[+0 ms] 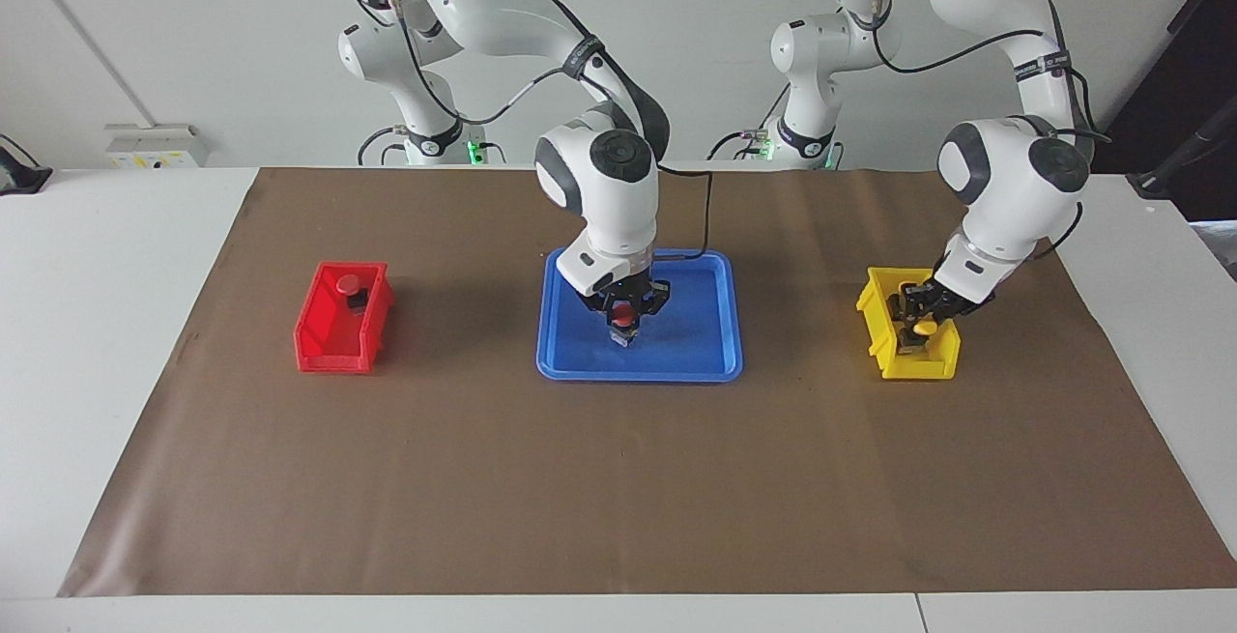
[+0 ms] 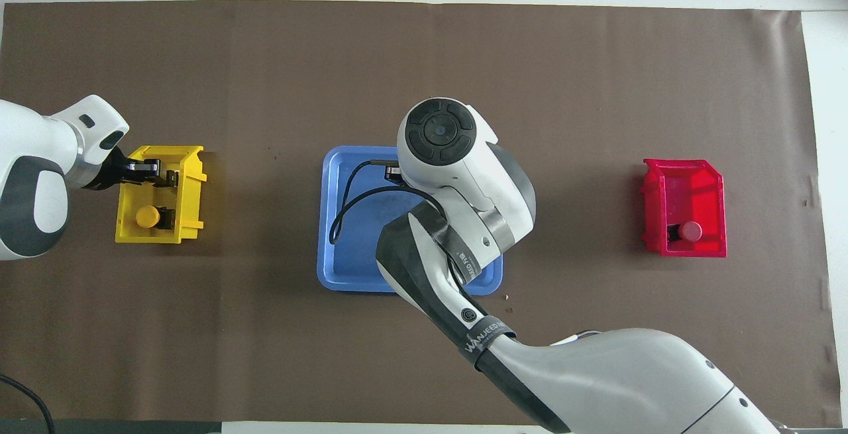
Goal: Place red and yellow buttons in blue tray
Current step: 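Release the red button in the tray while the left gripper carries yellow, then place the yellow button in the tray while the right gripper returns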
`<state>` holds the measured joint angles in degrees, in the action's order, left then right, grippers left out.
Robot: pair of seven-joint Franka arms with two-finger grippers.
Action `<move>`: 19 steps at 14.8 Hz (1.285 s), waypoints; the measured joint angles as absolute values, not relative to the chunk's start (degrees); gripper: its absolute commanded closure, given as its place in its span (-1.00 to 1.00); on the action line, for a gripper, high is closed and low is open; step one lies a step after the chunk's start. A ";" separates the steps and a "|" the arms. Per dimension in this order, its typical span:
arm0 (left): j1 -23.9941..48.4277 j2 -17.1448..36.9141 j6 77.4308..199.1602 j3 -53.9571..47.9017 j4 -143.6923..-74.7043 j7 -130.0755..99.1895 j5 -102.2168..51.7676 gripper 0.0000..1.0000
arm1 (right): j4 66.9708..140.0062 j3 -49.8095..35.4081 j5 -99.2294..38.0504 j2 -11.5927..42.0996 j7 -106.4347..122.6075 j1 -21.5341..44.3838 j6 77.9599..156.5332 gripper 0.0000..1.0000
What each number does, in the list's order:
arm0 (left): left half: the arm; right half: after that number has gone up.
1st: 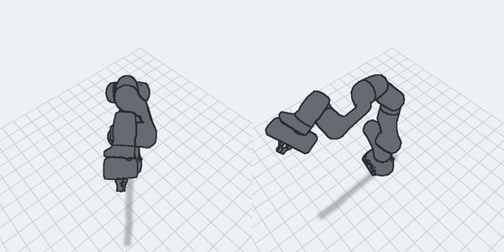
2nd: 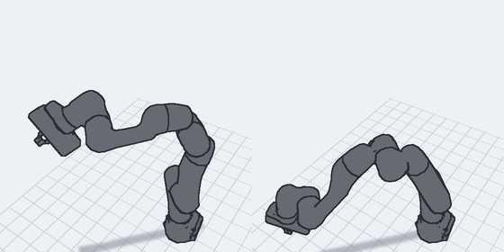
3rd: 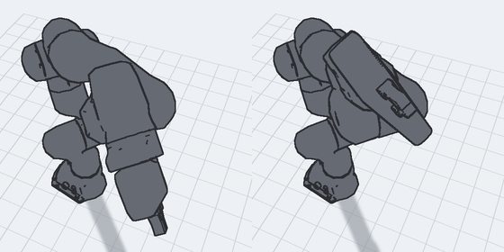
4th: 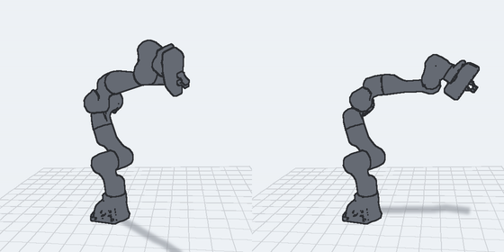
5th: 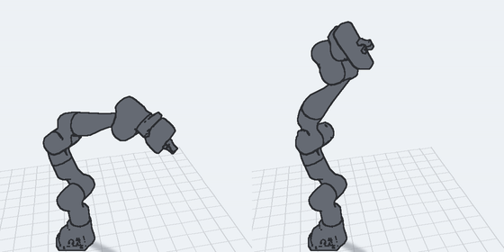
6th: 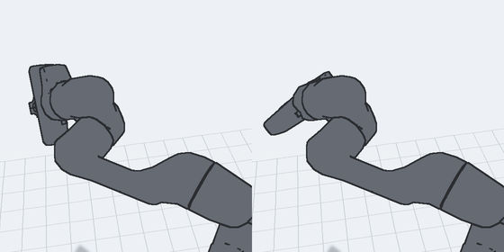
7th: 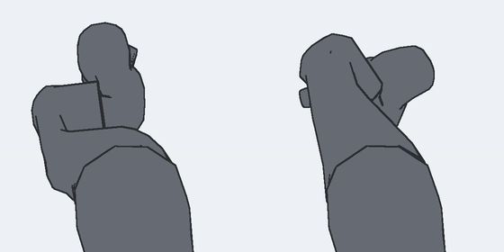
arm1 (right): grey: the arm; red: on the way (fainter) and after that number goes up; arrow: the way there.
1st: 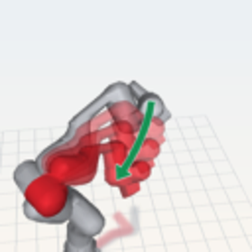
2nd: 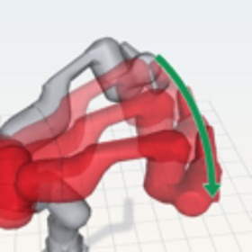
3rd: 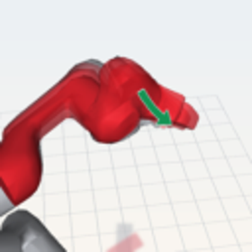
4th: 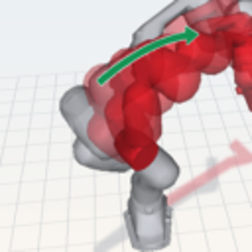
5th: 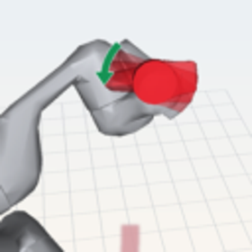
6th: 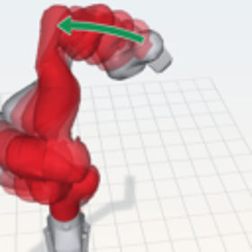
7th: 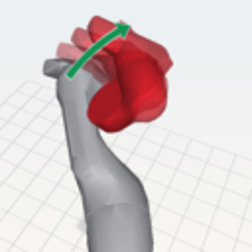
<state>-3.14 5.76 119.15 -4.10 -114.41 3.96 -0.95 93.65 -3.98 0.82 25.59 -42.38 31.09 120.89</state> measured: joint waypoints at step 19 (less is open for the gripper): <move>30.98 15.86 123.45 -5.15 -105.60 -37.64 -2.29 0.89 | 111.88 -2.60 0.58 -0.63 -5.59 2.53 108.07 -0.76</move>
